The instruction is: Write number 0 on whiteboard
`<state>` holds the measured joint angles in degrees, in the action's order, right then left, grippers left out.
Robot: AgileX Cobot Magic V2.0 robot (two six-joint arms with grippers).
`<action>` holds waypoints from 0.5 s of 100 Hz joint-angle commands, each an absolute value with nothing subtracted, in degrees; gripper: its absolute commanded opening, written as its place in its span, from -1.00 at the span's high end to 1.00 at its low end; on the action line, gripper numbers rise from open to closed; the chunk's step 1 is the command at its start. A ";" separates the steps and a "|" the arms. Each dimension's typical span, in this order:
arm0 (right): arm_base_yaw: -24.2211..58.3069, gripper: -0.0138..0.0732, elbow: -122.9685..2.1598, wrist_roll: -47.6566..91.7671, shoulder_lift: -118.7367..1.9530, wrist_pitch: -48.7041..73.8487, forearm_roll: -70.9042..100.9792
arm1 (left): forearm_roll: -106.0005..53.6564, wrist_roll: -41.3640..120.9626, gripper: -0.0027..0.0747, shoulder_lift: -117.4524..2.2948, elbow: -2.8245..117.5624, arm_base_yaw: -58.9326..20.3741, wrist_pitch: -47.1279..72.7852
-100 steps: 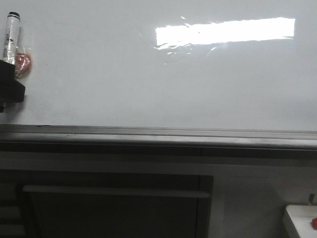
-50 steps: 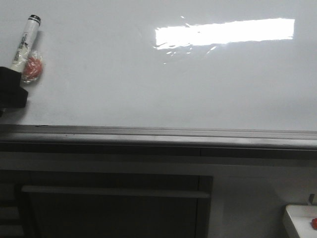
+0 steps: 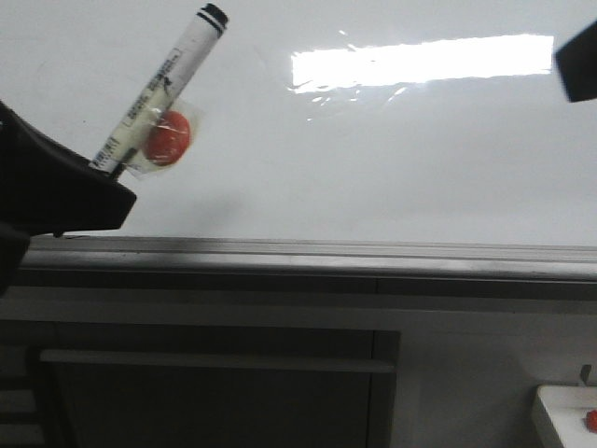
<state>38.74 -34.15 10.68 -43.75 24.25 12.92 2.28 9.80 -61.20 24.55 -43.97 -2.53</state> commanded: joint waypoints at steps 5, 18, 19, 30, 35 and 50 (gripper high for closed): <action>45.54 0.70 -38.56 15.37 -49.02 17.35 13.35 | 6.44 9.93 0.98 -60.11 26.20 -48.38 -6.28; 51.12 0.19 -40.21 17.08 -53.74 15.39 12.90 | 8.66 9.93 0.98 -60.11 26.20 -51.46 -6.28; 51.46 0.16 -40.23 17.08 -54.16 15.37 12.91 | 8.67 9.93 0.98 -60.11 26.20 -51.58 -6.28; 51.97 -0.15 -40.69 17.08 -56.52 14.27 12.91 | 9.53 9.93 0.98 -59.50 26.08 -53.15 -5.78; 51.97 -0.15 -40.69 17.08 -57.10 13.30 12.91 | 9.98 9.93 0.98 -58.83 25.72 -53.57 -5.63; 52.01 -0.11 -40.71 17.08 -57.10 10.72 12.91 | 11.57 9.93 0.98 -56.42 23.51 -53.93 -5.65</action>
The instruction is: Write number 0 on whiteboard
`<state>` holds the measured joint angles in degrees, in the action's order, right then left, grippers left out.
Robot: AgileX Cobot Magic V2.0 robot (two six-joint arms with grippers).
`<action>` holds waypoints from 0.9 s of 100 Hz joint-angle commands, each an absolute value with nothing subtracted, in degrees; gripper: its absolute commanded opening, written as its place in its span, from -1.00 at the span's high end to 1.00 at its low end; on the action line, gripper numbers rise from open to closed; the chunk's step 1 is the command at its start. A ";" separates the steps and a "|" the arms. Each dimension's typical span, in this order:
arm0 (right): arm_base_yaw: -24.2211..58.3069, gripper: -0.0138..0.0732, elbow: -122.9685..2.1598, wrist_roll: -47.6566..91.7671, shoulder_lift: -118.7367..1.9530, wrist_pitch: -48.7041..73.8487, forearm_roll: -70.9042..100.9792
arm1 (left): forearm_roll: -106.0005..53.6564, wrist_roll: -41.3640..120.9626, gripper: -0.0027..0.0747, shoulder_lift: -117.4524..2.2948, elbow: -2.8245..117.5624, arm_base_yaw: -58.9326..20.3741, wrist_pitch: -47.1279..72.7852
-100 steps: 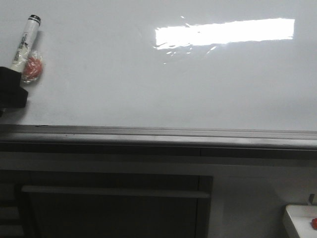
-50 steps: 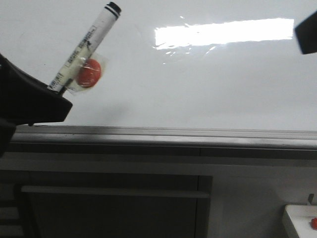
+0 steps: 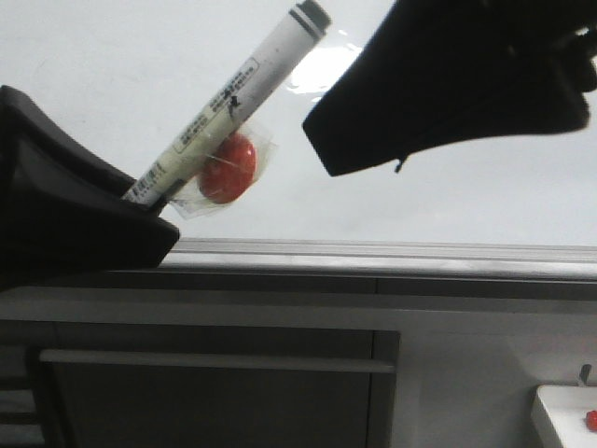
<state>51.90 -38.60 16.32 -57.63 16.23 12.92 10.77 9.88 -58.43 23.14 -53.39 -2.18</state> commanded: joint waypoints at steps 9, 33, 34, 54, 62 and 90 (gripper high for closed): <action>52.10 -0.11 -40.81 17.08 -57.10 10.59 12.91 | 11.97 9.93 0.98 -55.51 22.10 -53.93 -6.56; 53.65 -0.11 -41.94 17.39 -57.10 8.84 12.91 | 11.97 9.93 0.98 -55.41 21.26 -53.93 -10.45; 53.78 -0.11 -41.94 17.39 -57.10 8.78 12.91 | 11.97 9.93 0.98 -55.41 21.26 -53.93 -10.85; 56.66 -0.11 -42.05 17.47 -57.10 6.51 12.91 | 11.97 9.93 0.98 -55.41 21.26 -53.93 -11.51; 56.80 -0.11 -42.05 17.47 -57.58 6.40 12.91 | 11.97 9.93 0.98 -55.41 21.26 -53.93 -12.63; 58.15 -0.11 -43.47 17.47 -59.40 5.72 12.91 | 13.67 9.93 0.98 -55.41 21.26 -56.59 -12.91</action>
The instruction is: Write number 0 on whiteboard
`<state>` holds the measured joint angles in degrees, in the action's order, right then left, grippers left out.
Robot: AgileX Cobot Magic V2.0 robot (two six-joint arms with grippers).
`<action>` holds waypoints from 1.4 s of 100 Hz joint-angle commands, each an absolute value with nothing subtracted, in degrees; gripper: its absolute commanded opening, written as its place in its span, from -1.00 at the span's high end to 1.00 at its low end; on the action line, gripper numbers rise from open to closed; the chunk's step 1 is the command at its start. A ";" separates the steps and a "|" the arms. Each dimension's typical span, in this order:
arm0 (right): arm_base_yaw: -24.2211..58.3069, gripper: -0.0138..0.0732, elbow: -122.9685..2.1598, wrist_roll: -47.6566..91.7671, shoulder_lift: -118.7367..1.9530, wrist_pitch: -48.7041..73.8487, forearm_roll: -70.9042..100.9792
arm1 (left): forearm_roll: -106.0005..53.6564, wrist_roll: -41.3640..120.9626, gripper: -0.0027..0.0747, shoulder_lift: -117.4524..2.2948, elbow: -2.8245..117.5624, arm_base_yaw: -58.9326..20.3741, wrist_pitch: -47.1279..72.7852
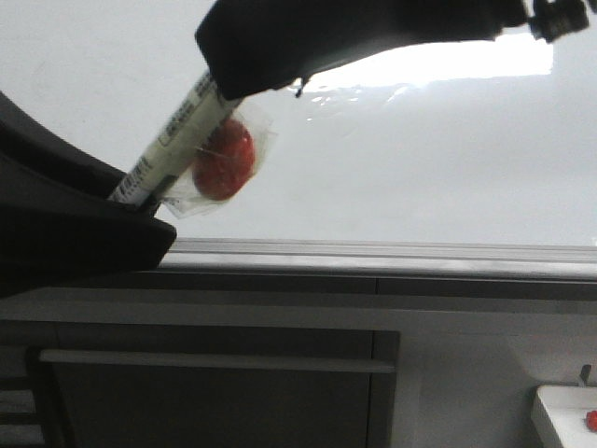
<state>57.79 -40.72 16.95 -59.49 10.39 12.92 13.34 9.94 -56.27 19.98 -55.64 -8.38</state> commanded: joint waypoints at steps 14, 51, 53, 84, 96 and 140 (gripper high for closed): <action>58.15 -0.11 -43.85 17.47 -59.81 6.46 12.91 | 13.89 9.93 0.98 -55.41 21.26 -56.59 -12.91; 58.15 0.71 -43.85 17.47 -60.44 8.41 12.91 | 14.01 9.93 0.98 -55.41 21.26 -56.59 -12.66; 58.15 0.78 -43.85 17.47 -60.44 8.41 12.91 | 14.01 9.93 0.98 -55.41 21.26 -56.59 -12.52; 58.15 0.86 -43.85 17.47 -60.44 7.73 12.91 | 14.13 9.93 0.98 -55.41 21.26 -56.59 -12.15; 58.15 0.86 -43.85 17.47 -60.44 6.68 12.91 | 14.47 10.07 0.94 -55.41 21.26 -56.59 -12.43; 57.10 0.86 -43.85 17.47 -60.44 5.48 12.91 | 8.29 9.47 -0.27 -36.61 21.26 -56.59 -8.97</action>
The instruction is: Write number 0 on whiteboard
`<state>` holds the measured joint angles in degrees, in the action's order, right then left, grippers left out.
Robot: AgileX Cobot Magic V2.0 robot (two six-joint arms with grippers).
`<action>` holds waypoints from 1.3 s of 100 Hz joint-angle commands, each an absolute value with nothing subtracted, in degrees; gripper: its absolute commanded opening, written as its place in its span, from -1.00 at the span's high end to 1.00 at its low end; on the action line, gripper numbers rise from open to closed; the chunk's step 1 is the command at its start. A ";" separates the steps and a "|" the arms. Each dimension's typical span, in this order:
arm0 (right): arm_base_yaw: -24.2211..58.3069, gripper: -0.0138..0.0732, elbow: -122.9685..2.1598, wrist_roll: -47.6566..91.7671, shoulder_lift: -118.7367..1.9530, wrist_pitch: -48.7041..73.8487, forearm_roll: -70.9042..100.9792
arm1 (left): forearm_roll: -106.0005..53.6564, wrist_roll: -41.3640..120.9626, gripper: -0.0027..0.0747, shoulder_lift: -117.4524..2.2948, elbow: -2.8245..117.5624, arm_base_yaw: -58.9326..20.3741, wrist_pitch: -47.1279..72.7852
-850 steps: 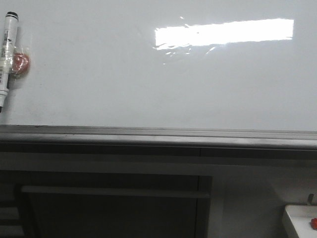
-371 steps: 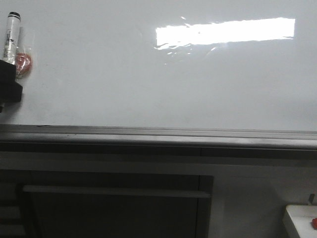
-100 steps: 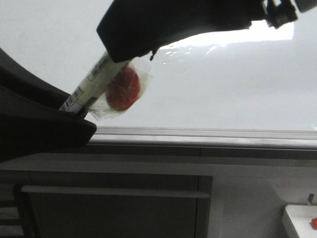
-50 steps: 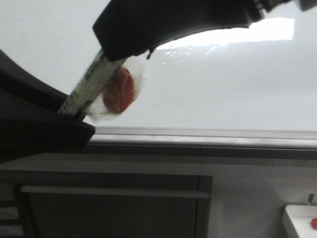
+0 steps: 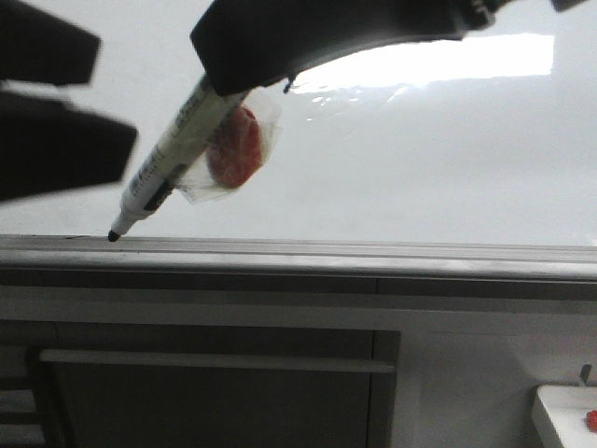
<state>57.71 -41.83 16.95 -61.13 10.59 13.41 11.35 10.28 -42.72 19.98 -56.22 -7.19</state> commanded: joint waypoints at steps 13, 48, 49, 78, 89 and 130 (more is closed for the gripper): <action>57.00 0.86 -43.85 17.47 -60.44 5.30 12.91 | 8.42 9.47 -0.01 -27.14 21.26 -56.02 -5.16; 57.00 0.86 -43.85 17.47 -63.81 -2.69 12.91 | 11.30 9.49 0.98 -19.61 21.26 -44.68 -2.02; 57.00 0.86 -43.85 17.47 -63.79 -3.08 12.91 | 10.83 9.49 0.98 -19.61 21.26 -44.06 -2.02; 56.41 0.86 -43.85 17.47 -64.97 -6.86 14.46 | -1.53 9.49 0.98 -20.19 21.17 -31.67 -2.02; 53.99 0.86 -44.17 17.47 -64.99 -6.00 17.20 | -4.02 9.49 0.98 -22.18 21.17 -28.80 -2.02; 47.70 0.86 -51.18 17.47 -67.49 5.73 15.63 | -6.43 9.49 0.98 -29.70 21.17 -28.38 -6.81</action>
<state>48.03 -48.51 16.95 -67.04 7.45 16.57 -5.58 9.87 -28.44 19.73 -28.38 -1.38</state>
